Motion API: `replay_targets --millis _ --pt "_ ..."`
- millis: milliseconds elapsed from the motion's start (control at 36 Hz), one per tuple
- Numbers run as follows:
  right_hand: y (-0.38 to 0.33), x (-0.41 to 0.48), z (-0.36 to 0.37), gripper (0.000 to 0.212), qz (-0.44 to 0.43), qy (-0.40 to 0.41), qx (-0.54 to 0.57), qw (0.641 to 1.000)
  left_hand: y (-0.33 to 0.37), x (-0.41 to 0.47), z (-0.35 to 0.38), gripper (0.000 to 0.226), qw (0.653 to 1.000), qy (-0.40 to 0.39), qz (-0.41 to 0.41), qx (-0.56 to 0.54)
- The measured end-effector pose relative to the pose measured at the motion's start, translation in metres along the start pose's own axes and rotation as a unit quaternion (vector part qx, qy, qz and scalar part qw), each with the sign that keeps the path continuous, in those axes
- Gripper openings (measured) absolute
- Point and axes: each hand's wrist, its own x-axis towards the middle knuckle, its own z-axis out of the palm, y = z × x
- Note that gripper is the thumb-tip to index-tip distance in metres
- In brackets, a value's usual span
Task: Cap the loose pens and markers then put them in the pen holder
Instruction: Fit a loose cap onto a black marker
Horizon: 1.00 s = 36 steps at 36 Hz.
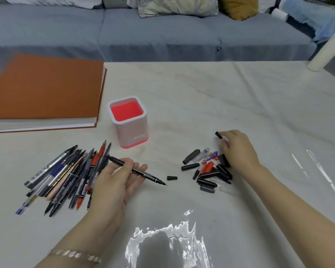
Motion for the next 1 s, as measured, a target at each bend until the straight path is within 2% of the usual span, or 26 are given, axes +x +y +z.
replay_targets --millis 139,250,389,444,500,556,722,806,889,1000 --pt "0.002 0.03 0.015 0.028 -0.028 -0.024 -0.003 0.999 0.003 0.0 0.005 0.012 1.0 0.003 0.004 -0.011" --pt "-0.001 0.033 0.018 0.023 0.011 -0.005 0.012 1.0 0.005 0.0 0.007 0.014 0.999 -0.003 -0.003 -0.035" --pt "-0.029 0.009 -0.004 0.024 0.022 0.01 0.146 0.989 0.009 -0.002 0.008 0.015 0.997 -0.004 -0.004 -0.076" --pt "-0.05 -0.012 -0.015 0.021 0.002 -0.005 0.219 0.976 0.011 -0.003 0.008 0.014 0.996 -0.004 -0.003 -0.093" --pt "-0.071 -0.038 -0.026 0.023 0.005 -0.058 0.326 0.944 0.012 -0.004 0.009 0.012 0.994 -0.004 -0.007 -0.107" --pt "-0.088 -0.061 -0.032 0.028 0.013 -0.095 0.381 0.92 0.013 -0.004 0.009 0.011 0.994 -0.001 -0.01 -0.113" --pt "-0.114 -0.092 -0.035 0.019 0.093 -0.067 0.515 0.85 0.019 -0.008 0.011 0.009 0.992 -0.001 0.001 -0.13" --pt "-0.123 -0.094 -0.038 0.015 0.099 -0.041 0.538 0.836 0.02 -0.01 0.012 0.01 0.991 -0.001 0.01 -0.135" --pt "-0.13 -0.096 -0.04 0.02 0.081 -0.021 0.556 0.827 0.02 -0.012 0.012 0.01 0.991 -0.002 0.016 -0.132" --pt "-0.133 -0.098 -0.039 0.033 0.043 -0.021 0.531 0.846 0.021 -0.013 0.012 0.009 0.991 0.0 0.019 -0.132"
